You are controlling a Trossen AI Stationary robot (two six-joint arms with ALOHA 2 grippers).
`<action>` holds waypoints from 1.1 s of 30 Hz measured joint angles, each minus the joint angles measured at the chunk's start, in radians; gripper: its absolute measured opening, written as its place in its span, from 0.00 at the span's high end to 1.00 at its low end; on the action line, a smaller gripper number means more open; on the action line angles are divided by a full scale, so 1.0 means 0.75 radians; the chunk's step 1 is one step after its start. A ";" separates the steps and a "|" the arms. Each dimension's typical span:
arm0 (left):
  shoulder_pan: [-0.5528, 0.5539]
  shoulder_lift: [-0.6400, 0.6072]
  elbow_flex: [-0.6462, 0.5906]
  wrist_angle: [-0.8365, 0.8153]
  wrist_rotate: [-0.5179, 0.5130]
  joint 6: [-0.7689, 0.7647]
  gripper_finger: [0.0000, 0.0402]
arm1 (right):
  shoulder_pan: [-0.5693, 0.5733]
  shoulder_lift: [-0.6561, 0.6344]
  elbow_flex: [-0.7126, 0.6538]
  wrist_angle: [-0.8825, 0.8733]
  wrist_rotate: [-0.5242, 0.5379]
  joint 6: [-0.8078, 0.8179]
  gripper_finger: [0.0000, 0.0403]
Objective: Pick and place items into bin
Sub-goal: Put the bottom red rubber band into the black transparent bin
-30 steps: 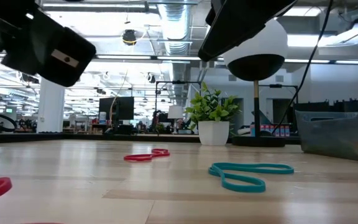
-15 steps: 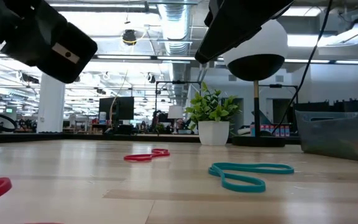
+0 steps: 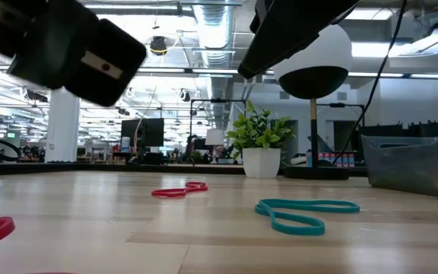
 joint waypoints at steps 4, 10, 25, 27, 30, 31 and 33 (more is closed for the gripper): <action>0.000 0.102 0.191 -0.267 0.079 0.044 0.75 | 0.000 0.000 0.000 -0.002 0.000 0.000 0.84; 0.000 0.164 0.340 -0.477 0.104 0.070 0.76 | 0.000 0.000 0.000 -0.006 -0.002 0.000 0.84; -0.029 0.168 0.339 -0.466 0.092 -0.059 0.81 | 0.001 0.000 0.000 -0.004 -0.003 0.001 0.84; -0.039 0.168 0.339 -0.469 0.068 -0.060 0.79 | 0.001 0.000 0.000 -0.002 -0.003 0.002 0.84; -0.051 0.168 0.338 -0.474 0.042 -0.062 0.77 | 0.002 0.000 0.000 -0.002 -0.003 0.034 0.84; -0.056 0.168 0.338 -0.474 0.033 -0.063 0.76 | 0.002 0.000 0.000 -0.002 -0.003 0.053 0.84; -0.065 0.168 0.338 -0.474 0.004 -0.064 0.74 | 0.002 0.000 0.000 -0.001 -0.003 0.088 0.84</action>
